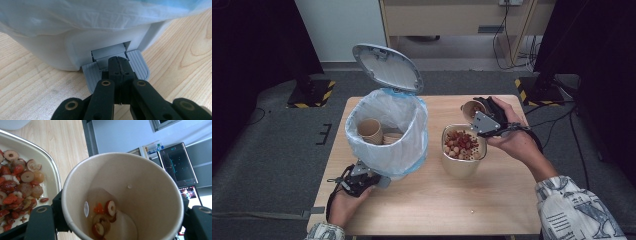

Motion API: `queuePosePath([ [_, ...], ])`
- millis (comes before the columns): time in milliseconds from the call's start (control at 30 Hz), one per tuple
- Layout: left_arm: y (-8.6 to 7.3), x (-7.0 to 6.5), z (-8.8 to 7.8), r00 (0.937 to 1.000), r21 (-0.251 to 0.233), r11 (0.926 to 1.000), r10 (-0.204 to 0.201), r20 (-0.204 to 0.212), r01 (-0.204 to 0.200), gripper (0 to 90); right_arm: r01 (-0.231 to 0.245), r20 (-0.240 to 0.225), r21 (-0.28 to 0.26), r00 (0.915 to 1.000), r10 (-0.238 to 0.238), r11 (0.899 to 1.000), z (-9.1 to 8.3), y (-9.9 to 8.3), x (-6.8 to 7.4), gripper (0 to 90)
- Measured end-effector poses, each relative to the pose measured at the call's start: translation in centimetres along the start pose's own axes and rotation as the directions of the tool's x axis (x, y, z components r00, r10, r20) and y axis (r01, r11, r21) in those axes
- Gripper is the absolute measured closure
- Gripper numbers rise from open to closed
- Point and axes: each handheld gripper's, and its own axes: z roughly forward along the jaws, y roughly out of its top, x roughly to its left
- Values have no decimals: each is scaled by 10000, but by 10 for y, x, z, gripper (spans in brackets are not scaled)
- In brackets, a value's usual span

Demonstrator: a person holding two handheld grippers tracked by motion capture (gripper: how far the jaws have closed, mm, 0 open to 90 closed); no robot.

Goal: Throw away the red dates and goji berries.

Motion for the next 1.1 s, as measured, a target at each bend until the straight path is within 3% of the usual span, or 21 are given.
queuePosePath([
  [233,0,0,0,10000,1,10000,1,0,-1,900,775,57,261,9970,-777,9966,-3,5,3,282],
  [400,0,0,0,10000,-1,10000,2,0,-2,900,1377,137,533,9902,-1387,9890,-3,9,5,282],
  [467,0,0,0,10000,1,10000,2,1,-2,900,1398,154,552,9899,-1408,9886,-2,11,4,282],
  [667,0,0,0,10000,5,10000,11,-2,-11,900,2182,217,835,9751,-2207,9723,-2,18,4,282],
  [800,0,0,0,10000,8,10000,10,3,-10,900,3116,220,1143,9485,-3159,9433,-3,24,6,282],
  [867,0,0,0,10000,7,10000,9,3,-9,900,3617,206,1359,9298,-3676,9224,-3,26,8,282],
  [900,0,0,0,10000,8,10000,10,3,-10,900,3714,208,1446,9256,-3780,9172,-3,26,9,282],
  [933,0,0,0,10000,7,10000,8,3,-8,900,3964,191,1581,9145,-4041,9044,-3,27,10,282],
  [967,0,0,0,10000,6,10000,5,4,-5,900,4104,158,1633,9082,-4183,8972,-4,28,11,282],
  [1033,0,0,0,10000,8,10000,9,1,-9,900,4174,165,1608,9049,-4253,8944,-4,29,11,283],
  [1067,0,0,0,10000,5,10000,6,4,-6,900,4286,181,1665,8991,-4373,8880,-4,30,11,282],
  [1100,0,0,0,10000,7,10000,7,5,-7,900,4514,171,1770,8871,-4613,8746,-4,31,12,282],
])
